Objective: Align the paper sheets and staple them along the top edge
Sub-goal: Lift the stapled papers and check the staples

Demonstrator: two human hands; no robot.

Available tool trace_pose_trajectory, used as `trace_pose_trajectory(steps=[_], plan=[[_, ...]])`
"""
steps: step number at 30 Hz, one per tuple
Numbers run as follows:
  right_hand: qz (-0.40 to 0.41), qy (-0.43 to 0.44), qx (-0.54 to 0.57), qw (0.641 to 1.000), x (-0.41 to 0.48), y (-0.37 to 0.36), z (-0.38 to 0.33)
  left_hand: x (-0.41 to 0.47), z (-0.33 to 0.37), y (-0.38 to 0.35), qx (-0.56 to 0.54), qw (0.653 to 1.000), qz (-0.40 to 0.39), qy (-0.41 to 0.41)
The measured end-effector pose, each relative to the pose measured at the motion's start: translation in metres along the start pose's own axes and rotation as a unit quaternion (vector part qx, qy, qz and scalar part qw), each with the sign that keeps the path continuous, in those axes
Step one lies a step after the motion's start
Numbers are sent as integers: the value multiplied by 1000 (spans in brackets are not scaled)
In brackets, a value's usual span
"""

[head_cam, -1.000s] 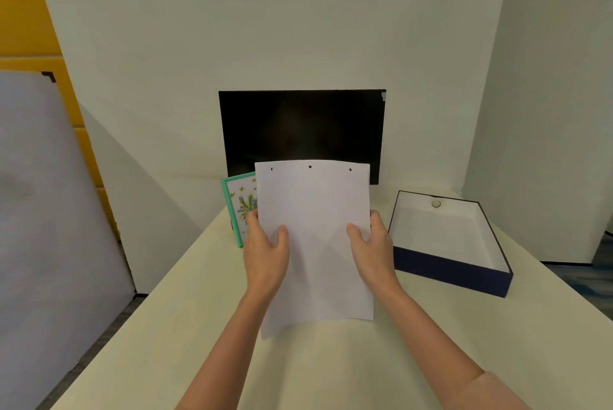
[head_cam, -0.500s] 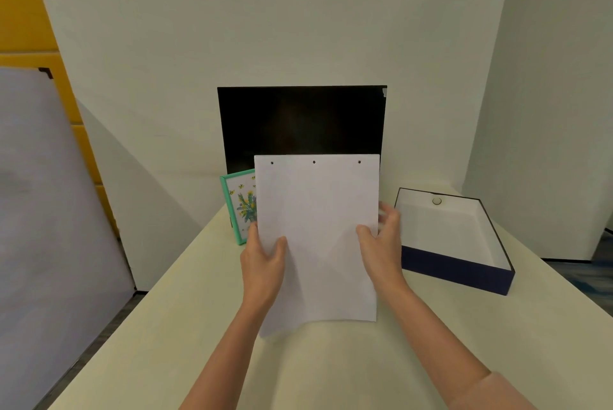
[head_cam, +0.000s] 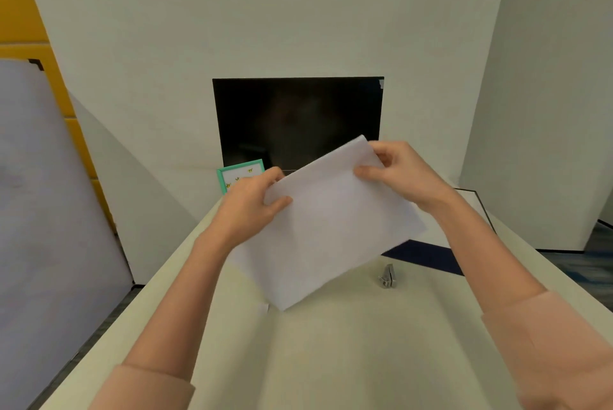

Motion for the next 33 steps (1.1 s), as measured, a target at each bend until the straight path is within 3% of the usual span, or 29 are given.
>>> trace_pose_trajectory(steps=[2, 4, 5, 7, 8, 9, 18, 24, 28, 33], plan=[[62, -15, 67, 996, -11, 10, 23, -4, -32, 6, 33, 996, 25, 81], [117, -37, 163, 979, -23, 17, 50, -14, -66, 9, -77, 979, 65, 180], [138, -49, 202, 968, -29, 17, 62, -21, -76, 4, -192, 954, 70, 219], [169, -71, 252, 950, -41, 9, 85, -32, -79, -14, -416, 872, 62, 250], [178, -81, 266, 944, -47, 3, 95, -37, -79, -25, -465, 844, 64, 259], [184, -91, 275, 939, -53, -3, 104, -43, -78, -33, -472, 838, 66, 266], [208, -153, 293, 920, -74, -35, 144, -78, -69, -70, -373, 866, 111, 312], [215, -161, 272, 924, -69, -37, 148, -72, -45, -40, -174, 953, 158, 192], [215, -164, 263, 926, -68, -36, 153, -67, -49, -35, -103, 968, 175, 148], [202, -168, 251, 931, -68, -37, 161, -67, -58, -36, -84, 967, 167, 174]])
Point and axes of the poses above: each hand's wrist, its own x-axis towards the middle knuckle, its own y-axis out of the back of the hand, z = x × y, the point moved 7 cm from there along x, towards the middle knuckle, and after that the axes turned 12 degrees about x, right-handed, at the moved point
